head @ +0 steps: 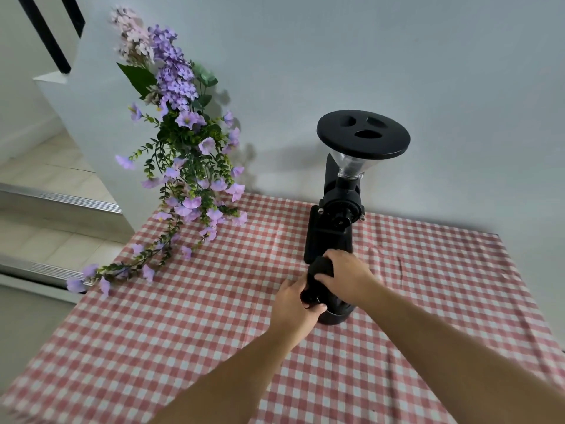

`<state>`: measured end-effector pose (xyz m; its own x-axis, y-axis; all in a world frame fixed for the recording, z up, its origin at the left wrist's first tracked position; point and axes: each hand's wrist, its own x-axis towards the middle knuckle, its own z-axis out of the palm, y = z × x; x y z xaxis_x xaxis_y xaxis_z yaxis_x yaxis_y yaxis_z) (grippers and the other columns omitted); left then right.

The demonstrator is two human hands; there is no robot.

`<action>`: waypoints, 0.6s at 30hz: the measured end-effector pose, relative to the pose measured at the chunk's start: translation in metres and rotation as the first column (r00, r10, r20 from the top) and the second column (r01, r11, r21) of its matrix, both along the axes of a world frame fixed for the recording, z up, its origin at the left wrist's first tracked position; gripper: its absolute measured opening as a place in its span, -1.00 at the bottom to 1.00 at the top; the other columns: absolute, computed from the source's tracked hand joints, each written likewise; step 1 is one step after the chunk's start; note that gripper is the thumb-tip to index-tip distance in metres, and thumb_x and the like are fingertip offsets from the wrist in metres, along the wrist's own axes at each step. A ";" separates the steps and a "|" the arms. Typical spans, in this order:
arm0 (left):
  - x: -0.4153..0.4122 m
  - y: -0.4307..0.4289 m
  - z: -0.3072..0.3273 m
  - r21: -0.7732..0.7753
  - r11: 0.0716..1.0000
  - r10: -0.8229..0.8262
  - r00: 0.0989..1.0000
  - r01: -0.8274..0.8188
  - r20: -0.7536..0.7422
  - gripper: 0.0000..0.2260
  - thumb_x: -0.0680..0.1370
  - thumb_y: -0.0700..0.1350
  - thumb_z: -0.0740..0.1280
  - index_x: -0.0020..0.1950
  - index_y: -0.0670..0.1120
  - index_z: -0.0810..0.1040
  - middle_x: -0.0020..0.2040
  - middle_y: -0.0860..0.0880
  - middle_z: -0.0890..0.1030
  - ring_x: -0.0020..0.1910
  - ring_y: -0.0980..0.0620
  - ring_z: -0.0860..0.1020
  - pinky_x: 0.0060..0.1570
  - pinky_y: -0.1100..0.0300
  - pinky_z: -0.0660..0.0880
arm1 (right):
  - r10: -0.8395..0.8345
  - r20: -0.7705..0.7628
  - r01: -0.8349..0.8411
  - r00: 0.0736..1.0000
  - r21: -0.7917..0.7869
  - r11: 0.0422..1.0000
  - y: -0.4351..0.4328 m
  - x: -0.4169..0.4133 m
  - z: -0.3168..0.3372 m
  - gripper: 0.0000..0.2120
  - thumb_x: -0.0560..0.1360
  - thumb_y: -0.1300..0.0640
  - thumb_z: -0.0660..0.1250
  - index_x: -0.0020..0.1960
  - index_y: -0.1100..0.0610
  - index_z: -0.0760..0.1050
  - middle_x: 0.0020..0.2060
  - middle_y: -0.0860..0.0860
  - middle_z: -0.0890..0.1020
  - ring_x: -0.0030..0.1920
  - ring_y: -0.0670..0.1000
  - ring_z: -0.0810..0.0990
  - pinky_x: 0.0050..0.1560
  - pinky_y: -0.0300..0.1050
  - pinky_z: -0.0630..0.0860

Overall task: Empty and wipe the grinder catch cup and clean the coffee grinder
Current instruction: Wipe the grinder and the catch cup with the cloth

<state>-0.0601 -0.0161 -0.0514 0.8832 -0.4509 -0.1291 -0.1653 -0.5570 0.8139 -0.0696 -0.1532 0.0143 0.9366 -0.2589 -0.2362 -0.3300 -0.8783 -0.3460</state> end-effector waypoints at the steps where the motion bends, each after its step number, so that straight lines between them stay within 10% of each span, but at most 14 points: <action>1: 0.000 0.000 -0.001 -0.009 1.000 0.001 1.000 -0.001 -0.001 -0.52 0.46 -0.02 0.48 0.36 0.07 0.47 0.10 0.06 0.50 -0.02 0.13 0.56 0.07 0.28 0.55 | 0.055 -0.040 -0.057 0.998 -0.054 0.997 -0.001 -0.003 -0.003 -0.63 0.50 -0.04 0.30 0.27 0.03 0.40 0.19 -0.01 0.49 0.12 0.03 0.45 0.03 -0.08 0.49; 8: -0.002 0.000 -0.002 0.018 1.000 0.000 1.000 0.000 0.007 -0.45 0.48 0.02 0.46 0.43 0.17 0.38 0.12 0.08 0.45 -0.02 0.12 0.56 0.07 0.28 0.55 | 0.094 -0.038 -0.101 0.995 -0.412 0.906 -0.006 -0.002 0.005 -0.67 0.48 0.24 0.27 0.23 0.11 0.37 0.09 0.07 0.50 0.10 0.11 0.47 -0.03 -0.06 0.51; 13: -0.001 -0.001 -0.001 0.005 1.000 -0.004 0.999 0.004 0.038 -0.54 0.48 -0.02 0.43 0.35 0.19 0.43 0.07 0.08 0.50 -0.04 0.22 0.44 -0.07 0.43 0.38 | -0.100 0.157 0.128 0.983 -0.178 0.976 0.008 -0.007 -0.013 -0.74 0.50 0.31 0.18 0.16 0.13 0.38 -0.01 0.07 0.59 -0.01 0.09 0.49 -0.08 -0.09 0.49; 18: 0.000 -0.003 -0.002 0.002 1.000 0.023 1.000 -0.023 0.016 -0.60 0.48 -0.04 0.44 0.31 0.12 0.48 0.02 0.12 0.46 -0.03 0.16 0.45 -0.05 0.39 0.40 | 0.069 0.174 -0.060 0.982 -0.057 0.997 0.009 -0.017 -0.022 -0.60 0.54 0.28 0.15 0.30 -0.05 0.40 0.15 -0.02 0.54 0.12 0.06 0.42 0.10 -0.05 0.46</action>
